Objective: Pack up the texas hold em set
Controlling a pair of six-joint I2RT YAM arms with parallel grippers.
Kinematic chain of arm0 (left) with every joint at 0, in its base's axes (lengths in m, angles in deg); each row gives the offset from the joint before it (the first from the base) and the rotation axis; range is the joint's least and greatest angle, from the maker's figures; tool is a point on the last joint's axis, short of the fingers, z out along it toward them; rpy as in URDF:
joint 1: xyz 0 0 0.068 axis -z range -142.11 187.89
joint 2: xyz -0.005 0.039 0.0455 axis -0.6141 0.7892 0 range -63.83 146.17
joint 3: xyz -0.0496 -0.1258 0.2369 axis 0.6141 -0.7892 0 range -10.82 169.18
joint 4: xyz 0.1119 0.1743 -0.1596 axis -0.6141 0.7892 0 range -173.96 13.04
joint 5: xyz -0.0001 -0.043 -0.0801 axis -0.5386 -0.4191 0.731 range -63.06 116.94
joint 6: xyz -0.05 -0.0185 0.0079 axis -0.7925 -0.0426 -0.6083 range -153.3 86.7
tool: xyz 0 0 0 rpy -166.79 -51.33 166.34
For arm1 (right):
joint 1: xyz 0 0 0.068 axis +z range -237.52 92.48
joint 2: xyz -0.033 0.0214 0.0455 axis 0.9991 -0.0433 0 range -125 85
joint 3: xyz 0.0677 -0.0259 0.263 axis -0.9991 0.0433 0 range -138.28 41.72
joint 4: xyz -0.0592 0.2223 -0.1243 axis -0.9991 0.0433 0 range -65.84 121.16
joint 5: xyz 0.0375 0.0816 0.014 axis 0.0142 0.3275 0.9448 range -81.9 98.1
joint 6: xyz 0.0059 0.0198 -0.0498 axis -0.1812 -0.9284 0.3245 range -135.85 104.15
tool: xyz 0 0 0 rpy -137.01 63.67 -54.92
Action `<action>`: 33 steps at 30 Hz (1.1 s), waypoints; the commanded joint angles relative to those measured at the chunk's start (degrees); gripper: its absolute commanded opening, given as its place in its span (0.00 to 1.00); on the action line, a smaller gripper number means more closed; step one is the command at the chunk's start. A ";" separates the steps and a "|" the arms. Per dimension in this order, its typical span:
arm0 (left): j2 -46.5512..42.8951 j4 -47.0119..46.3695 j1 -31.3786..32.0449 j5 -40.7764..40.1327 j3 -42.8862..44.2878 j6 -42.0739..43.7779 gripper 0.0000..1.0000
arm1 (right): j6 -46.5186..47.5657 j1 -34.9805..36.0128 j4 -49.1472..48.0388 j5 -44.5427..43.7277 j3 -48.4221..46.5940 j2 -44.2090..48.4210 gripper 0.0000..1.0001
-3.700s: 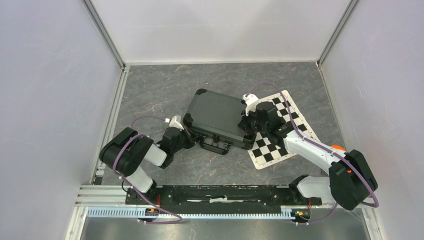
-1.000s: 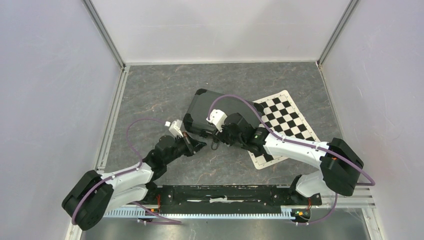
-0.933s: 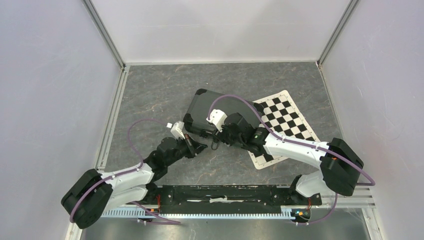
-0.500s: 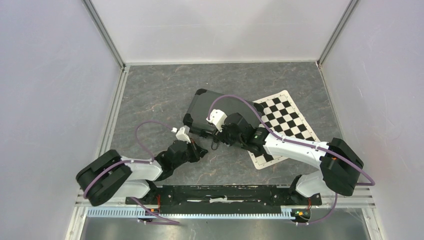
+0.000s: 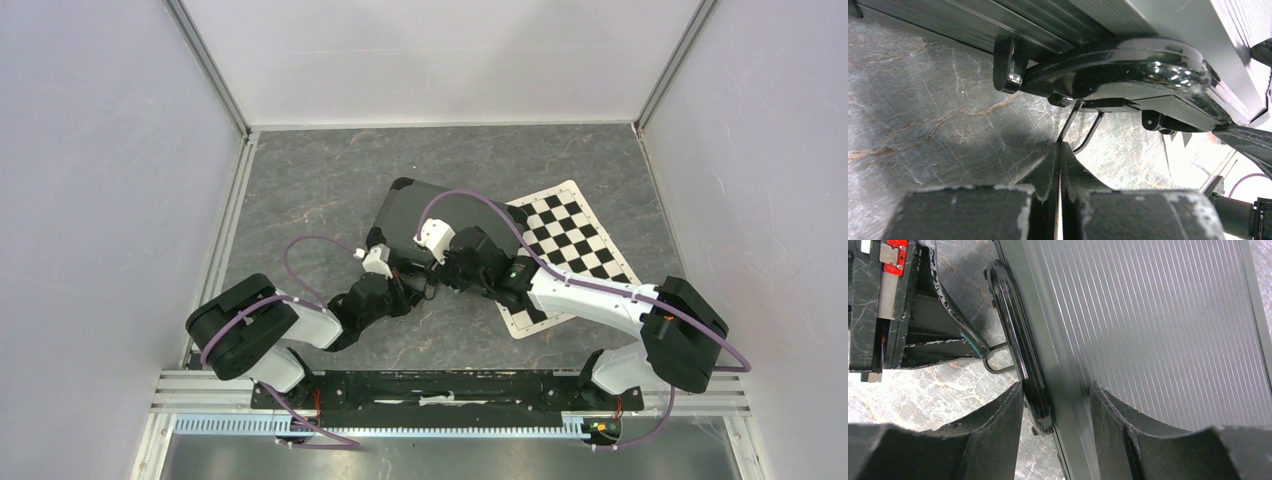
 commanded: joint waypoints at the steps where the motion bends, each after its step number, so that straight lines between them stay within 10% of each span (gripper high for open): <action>1: -2.28 -2.12 0.10 -6.75 -0.65 1.22 0.02 | -2.70 -0.80 6.64 0.86 3.37 -3.33 0.55; 20: -1.54 8.01 2.04 -14.74 5.05 3.64 0.02 | -2.17 -0.82 6.47 1.11 3.33 -3.33 0.54; 33: 1.55 -5.96 1.95 -4.94 2.38 1.06 0.02 | -2.10 -0.85 5.97 2.13 4.26 -2.33 0.53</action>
